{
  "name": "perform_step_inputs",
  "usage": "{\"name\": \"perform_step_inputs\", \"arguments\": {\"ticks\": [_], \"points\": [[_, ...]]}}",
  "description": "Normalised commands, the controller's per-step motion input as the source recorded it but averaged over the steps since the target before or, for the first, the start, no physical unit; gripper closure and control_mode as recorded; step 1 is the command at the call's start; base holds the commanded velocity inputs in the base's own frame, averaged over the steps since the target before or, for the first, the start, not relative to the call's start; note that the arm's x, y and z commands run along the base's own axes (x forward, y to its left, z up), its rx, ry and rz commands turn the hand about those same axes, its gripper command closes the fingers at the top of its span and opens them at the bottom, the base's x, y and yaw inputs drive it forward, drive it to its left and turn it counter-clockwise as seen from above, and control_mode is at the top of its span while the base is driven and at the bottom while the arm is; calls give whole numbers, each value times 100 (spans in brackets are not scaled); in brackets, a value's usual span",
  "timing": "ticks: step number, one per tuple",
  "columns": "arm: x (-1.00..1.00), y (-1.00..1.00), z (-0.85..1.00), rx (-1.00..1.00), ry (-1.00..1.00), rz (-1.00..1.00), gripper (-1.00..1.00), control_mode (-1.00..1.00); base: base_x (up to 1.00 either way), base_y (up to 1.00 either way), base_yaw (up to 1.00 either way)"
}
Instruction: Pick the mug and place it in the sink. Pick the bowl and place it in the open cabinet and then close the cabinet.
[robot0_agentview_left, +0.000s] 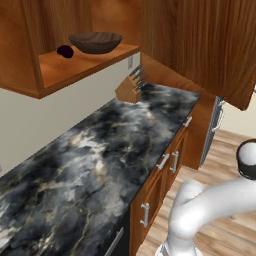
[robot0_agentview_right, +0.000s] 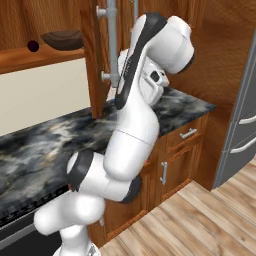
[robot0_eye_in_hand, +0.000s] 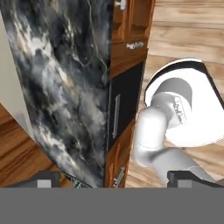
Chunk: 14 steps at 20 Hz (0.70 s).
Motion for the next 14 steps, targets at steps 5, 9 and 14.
{"name": "perform_step_inputs", "arguments": {"ticks": [5, 9, 14], "points": [[-72, 100, -63, 3, -41, 0, -100, -100, 0, 0, 0], [-98, 100, -100, 51, -47, 2, -100, -100, 0, 0, 0], [-66, 100, -92, 56, -54, 0, -100, -100, 0, 0, 0]]}}
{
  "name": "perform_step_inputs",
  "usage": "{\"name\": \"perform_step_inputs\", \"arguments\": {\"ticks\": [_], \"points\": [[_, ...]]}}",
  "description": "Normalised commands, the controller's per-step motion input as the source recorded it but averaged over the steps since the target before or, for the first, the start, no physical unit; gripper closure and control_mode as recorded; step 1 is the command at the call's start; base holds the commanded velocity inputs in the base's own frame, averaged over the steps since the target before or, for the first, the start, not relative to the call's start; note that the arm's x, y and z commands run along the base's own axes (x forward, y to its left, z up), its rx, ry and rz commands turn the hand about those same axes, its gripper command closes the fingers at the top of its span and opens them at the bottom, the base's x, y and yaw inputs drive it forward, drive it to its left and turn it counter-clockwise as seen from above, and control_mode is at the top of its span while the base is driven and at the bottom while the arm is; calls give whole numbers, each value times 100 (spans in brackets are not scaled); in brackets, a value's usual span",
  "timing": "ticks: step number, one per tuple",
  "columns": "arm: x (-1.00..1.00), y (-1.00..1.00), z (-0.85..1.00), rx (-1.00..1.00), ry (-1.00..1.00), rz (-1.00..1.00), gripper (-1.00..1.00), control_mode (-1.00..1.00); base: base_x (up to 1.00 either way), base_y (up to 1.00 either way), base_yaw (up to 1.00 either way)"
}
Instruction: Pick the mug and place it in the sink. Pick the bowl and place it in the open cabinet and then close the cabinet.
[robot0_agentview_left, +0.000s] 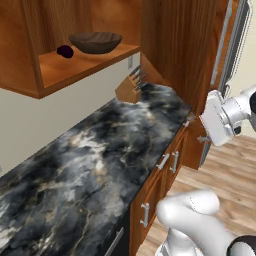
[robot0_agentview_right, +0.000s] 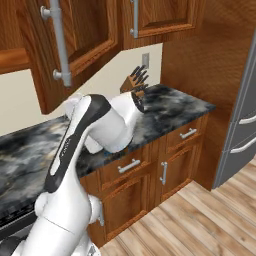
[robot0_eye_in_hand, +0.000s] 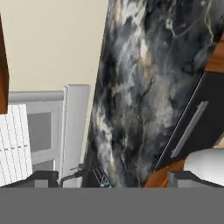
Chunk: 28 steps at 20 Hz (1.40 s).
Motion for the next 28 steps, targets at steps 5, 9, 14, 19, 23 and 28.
{"name": "perform_step_inputs", "arguments": {"ticks": [5, 9, 14, 19, 23, 28], "points": [[23, 100, 55, 18, -78, -17, -100, -100, 0, 0, 0], [43, 100, 100, 0, -67, -37, -100, -100, 0, 0, 0], [12, 92, 100, -1, -47, -44, -100, -100, 0, 0, 0], [3, 82, 100, 3, -6, -23, -100, -100, 0, 0, 0], [0, 79, 100, 17, 0, -11, -100, -100, 0, 0, 0], [0, 100, 100, 23, 5, -1, -100, -100, 0, 0, 0]]}}
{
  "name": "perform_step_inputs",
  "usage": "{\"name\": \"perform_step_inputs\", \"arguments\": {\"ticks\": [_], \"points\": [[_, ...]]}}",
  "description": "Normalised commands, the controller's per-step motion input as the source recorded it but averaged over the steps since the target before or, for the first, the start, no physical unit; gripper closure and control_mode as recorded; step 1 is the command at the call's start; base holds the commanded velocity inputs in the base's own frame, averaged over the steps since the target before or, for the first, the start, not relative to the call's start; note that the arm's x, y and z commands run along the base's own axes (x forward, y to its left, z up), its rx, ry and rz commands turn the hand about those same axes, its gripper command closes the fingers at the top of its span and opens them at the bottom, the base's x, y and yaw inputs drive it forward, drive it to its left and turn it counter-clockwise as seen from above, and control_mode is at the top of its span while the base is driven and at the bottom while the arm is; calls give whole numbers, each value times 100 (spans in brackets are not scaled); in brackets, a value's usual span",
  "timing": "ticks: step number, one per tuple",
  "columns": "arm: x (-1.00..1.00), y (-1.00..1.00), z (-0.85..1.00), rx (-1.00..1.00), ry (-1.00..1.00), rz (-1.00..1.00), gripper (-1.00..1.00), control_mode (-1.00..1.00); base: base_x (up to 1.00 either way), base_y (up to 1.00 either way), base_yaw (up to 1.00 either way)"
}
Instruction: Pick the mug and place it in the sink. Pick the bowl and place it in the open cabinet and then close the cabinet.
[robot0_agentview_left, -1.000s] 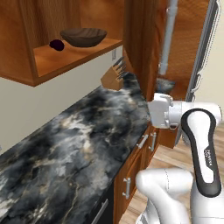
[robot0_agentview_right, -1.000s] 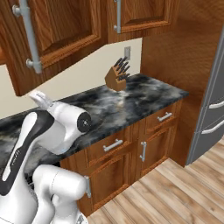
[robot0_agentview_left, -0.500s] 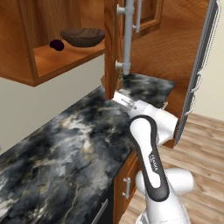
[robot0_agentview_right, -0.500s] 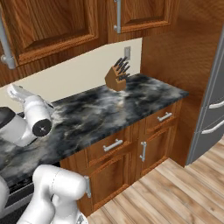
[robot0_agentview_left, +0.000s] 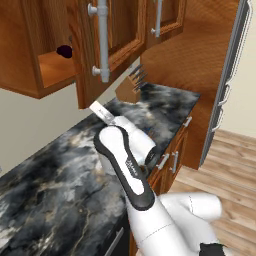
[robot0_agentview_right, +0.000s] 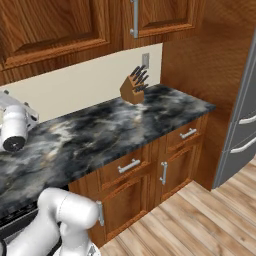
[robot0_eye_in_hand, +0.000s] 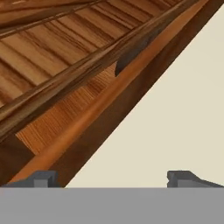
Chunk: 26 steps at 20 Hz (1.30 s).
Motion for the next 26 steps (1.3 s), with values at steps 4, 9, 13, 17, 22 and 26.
{"name": "perform_step_inputs", "arguments": {"ticks": [4, 9, 13, 17, 22, 26], "points": [[0, 100, 100, 26, 22, 0, -100, -100, 0, 0, 0], [3, 100, 100, 17, 18, 0, -100, -100, 0, 0, 0], [8, 100, 100, 13, 17, 0, -100, -100, 0, 0, 0], [11, 97, 100, 11, 17, 0, -100, -100, 0, 0, 0], [14, 87, 100, 7, 14, 0, -100, -100, 0, 0, 0], [8, 69, 100, 4, 23, 0, -100, -100, 0, 0, 0]]}}
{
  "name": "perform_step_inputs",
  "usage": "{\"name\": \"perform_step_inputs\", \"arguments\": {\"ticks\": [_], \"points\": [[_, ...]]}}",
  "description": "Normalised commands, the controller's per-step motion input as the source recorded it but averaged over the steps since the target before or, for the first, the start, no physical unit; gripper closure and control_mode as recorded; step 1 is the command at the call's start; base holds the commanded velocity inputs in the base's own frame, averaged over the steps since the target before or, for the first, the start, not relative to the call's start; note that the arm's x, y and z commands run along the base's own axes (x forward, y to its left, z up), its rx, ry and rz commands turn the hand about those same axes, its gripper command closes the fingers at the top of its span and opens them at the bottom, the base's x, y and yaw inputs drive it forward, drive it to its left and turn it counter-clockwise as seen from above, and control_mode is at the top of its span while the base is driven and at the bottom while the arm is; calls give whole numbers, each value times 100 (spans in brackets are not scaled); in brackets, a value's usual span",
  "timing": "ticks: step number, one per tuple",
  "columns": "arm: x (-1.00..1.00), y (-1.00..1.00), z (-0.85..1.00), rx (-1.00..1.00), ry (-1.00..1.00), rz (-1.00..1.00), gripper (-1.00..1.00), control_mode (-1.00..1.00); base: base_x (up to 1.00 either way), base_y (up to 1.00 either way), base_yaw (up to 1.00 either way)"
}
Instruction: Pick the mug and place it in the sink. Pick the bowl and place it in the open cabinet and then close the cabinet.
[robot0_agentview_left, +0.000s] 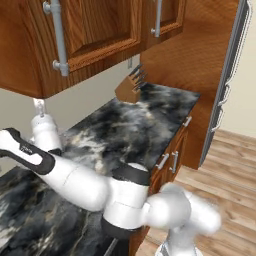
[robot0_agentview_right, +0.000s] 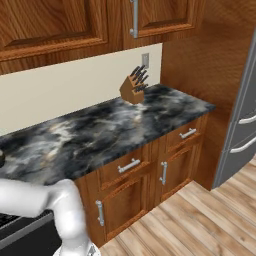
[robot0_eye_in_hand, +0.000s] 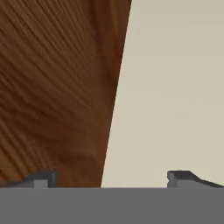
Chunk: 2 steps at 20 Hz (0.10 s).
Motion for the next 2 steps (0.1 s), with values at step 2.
{"name": "perform_step_inputs", "arguments": {"ticks": [2], "points": [[0, 36, 100, -3, 41, 0, -100, -100, 0, 0, 0]]}}
